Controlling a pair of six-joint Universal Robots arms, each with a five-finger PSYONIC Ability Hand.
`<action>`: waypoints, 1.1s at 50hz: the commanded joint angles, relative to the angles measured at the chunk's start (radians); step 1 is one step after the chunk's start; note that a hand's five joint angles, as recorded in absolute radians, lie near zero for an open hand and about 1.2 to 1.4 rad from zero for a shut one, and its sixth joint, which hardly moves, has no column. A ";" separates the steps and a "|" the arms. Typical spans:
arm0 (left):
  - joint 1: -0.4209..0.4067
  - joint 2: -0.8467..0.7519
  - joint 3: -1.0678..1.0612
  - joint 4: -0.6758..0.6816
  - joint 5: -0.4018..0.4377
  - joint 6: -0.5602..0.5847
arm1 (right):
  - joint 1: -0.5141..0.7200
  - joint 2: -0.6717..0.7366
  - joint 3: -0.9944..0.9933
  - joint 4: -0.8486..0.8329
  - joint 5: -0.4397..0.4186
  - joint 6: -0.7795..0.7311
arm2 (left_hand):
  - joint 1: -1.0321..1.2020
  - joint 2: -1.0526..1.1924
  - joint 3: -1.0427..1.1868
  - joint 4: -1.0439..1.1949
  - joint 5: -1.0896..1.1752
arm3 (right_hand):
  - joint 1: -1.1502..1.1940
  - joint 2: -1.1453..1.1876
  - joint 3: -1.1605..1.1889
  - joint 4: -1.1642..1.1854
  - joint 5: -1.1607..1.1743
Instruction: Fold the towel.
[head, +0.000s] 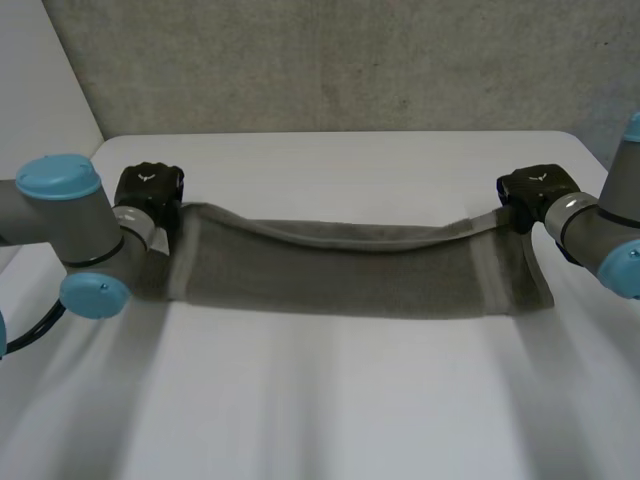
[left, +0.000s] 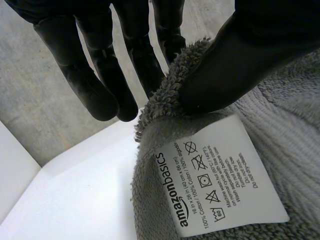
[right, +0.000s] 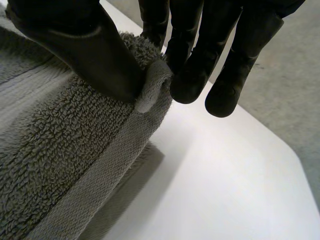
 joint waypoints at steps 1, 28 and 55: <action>-0.011 -0.047 0.068 0.004 -0.026 0.005 | 0.005 0.028 -0.024 -0.042 0.037 0.003 | -0.018 -0.106 -0.154 -0.131 -0.257 | 0.076 0.092 0.046 0.058 0.071; -0.060 0.018 -0.002 0.061 -0.043 0.159 | 0.022 -0.015 0.036 -0.118 0.059 0.006 | -1.236 -1.324 -1.372 -1.349 -1.475 | -1.146 -1.130 -1.175 -1.164 -1.151; -0.039 0.405 -0.551 0.150 0.077 0.039 | 0.005 -0.362 0.416 0.069 -0.067 -0.070 | -1.195 -1.283 -1.331 -1.308 -1.434 | -1.126 -1.110 -1.156 -1.145 -1.132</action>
